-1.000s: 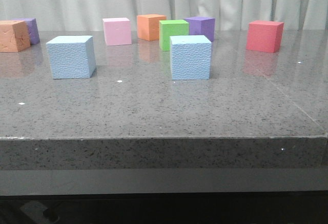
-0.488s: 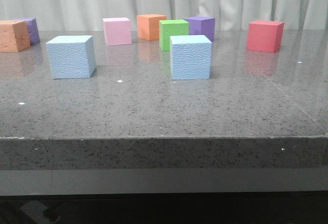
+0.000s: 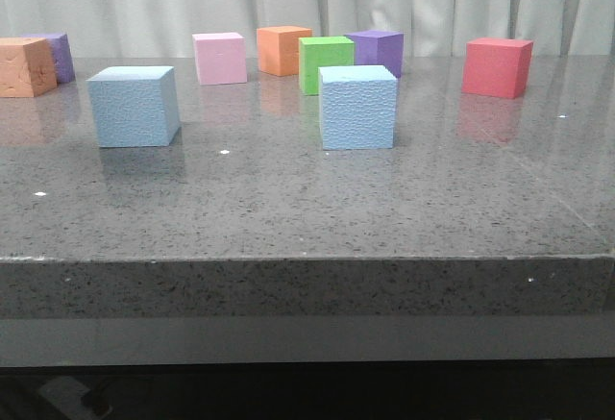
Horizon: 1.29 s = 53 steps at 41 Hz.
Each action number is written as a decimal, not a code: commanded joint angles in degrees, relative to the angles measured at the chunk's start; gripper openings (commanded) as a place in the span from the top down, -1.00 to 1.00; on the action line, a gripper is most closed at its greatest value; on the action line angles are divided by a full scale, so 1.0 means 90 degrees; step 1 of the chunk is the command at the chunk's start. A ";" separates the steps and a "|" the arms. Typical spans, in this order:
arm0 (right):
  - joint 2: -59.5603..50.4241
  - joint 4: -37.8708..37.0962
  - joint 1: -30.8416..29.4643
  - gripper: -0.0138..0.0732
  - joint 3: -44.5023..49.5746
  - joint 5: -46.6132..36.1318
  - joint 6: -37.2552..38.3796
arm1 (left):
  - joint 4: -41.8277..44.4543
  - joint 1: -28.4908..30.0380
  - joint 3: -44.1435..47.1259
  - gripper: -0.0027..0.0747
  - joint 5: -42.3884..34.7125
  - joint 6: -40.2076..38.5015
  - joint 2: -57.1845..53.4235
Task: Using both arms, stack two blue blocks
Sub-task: 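Lower the left gripper onto the other light-blue cube and close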
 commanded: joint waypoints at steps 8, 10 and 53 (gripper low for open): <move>-0.0030 0.0022 -0.0037 -0.66 -0.0156 -0.0367 -0.0062 | 0.0725 0.0006 -0.1342 -0.59 0.0445 -0.1007 0.1096; -0.0030 0.0022 -0.0037 -0.66 -0.0156 -0.0367 -0.0062 | 0.0747 0.0006 -0.1450 -0.59 0.0473 -0.1157 0.1262; -0.0030 0.0022 -0.0037 -0.66 -0.0156 -0.0367 -0.0062 | 0.0501 -0.0005 -0.1996 -0.11 0.1046 -0.1041 0.2347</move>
